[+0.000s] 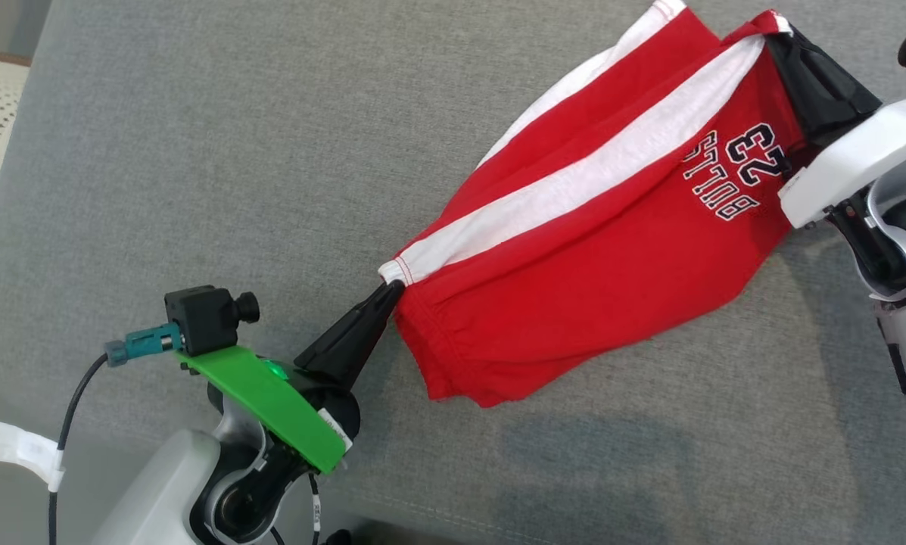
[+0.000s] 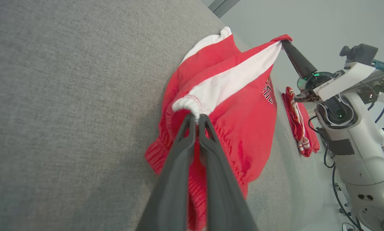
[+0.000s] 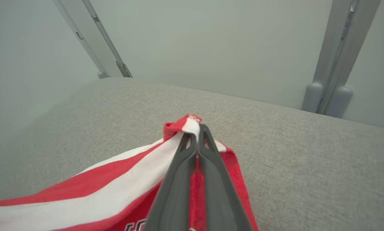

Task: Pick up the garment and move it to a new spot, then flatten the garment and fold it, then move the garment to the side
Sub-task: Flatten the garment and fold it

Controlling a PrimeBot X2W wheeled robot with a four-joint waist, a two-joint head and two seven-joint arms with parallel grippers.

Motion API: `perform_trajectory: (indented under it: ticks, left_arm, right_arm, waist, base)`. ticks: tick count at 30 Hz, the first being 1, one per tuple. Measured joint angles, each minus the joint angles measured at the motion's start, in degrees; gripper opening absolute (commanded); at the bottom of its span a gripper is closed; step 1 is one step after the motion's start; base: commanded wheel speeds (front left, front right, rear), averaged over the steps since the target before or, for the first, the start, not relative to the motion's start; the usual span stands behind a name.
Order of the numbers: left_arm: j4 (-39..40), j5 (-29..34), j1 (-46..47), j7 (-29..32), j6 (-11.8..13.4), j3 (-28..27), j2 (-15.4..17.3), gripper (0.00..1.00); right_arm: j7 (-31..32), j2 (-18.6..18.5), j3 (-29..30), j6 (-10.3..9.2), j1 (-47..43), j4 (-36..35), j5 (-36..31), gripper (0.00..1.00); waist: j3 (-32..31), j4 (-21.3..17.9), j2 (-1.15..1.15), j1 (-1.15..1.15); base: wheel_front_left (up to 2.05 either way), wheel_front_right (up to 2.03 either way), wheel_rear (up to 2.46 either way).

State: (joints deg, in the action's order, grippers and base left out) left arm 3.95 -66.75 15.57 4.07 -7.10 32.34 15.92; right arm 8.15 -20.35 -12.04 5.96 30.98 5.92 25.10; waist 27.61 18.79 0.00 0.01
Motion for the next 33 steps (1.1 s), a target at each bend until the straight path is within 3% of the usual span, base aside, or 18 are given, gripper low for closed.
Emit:
perform_trajectory:
  ticks: [9, 23, 24, 25, 27, 28, 29, 31, 32, 33]
  left_arm:
    - [-2.78, -0.15, 1.23, -1.18, 0.0, 0.51, -1.98, 0.0]
    - [-5.2, -0.15, 3.49, -2.63, 0.0, 3.05, -4.36, 0.0]
    - [-5.46, -0.15, 3.49, -2.69, 0.0, 2.97, -4.38, 0.0]
    - [-5.87, -0.15, 3.49, -2.88, 0.0, 2.89, -4.43, 0.0]
    - [-6.36, -0.15, 3.53, -3.13, 0.0, 2.98, -4.46, 0.0]
    - [-6.68, -0.14, 3.57, -3.19, 0.0, 2.96, -4.55, 0.0]
    - [-7.0, -0.14, 3.58, -3.2, 0.0, 2.92, -4.58, 0.05]
    - [-6.93, -0.27, 3.62, -3.65, 0.0, 2.97, -4.67, 0.34]
    - [-6.68, -0.49, 3.69, -3.87, 0.0, 2.91, -4.83, 0.56]
    - [-6.5, -0.73, 3.79, -4.3, 0.0, 2.71, -5.05, 1.0]
  right_arm:
    - [-0.1, 1.42, -2.34, 0.08, 5.27, 6.82, -0.77, 0.0]
    - [-1.99, -0.3, -2.57, 0.09, 10.57, 17.08, -4.35, 0.0]
    - [-2.05, -0.15, -2.89, 0.09, 10.92, 17.53, -4.67, 0.17]
    - [-2.19, -0.08, -3.08, 0.09, 11.28, 17.95, -4.98, 0.41]
    - [-3.11, -0.11, -3.59, 0.09, 11.91, 18.75, -5.78, 0.46]
    - [-3.32, -0.14, -4.0, 0.09, 12.2, 19.04, -6.21, 1.0]
    - [-3.5, -0.05, -4.41, 0.09, 12.44, 19.36, -6.52, 1.0]
    - [-3.77, 0.16, -5.64, 0.26, 12.79, 19.86, -7.2, 1.0]
    - [-3.91, 0.56, -6.32, 0.57, 13.02, 20.06, -7.2, 1.0]
    - [-4.09, 1.02, -7.11, 0.57, 13.22, 20.13, -7.25, 1.0]
  waist:
    - [2.79, 5.0, 0.0, 0.0]
    - [3.1, 7.24, 0.0, -0.01]
    - [3.07, 7.34, 0.0, 0.0]
    - [3.02, 7.42, 0.0, -0.01]
    - [2.94, 7.53, 0.0, -0.01]
    - [2.88, 7.57, 0.0, -0.01]
    - [2.83, 7.59, 0.0, -0.01]
    - [2.69, 7.56, 0.0, -0.01]
    - [2.6, 7.46, 0.0, -0.01]
    - [2.5, 7.3, 0.0, -0.01]
  base:
    - [0.0, 0.0, 0.0]
    - [0.0, 0.0, 0.0]
    - [0.0, 0.0, 0.0]
    - [0.0, 0.0, 0.0]
    - [0.0, 0.0, 0.0]
    - [0.0, 0.0, 0.0]
    - [0.0, 0.0, 0.0]
    - [0.0, 0.0, 0.0]
    - [0.0, 0.0, 0.0]
    - [0.0, 0.0, 0.0]
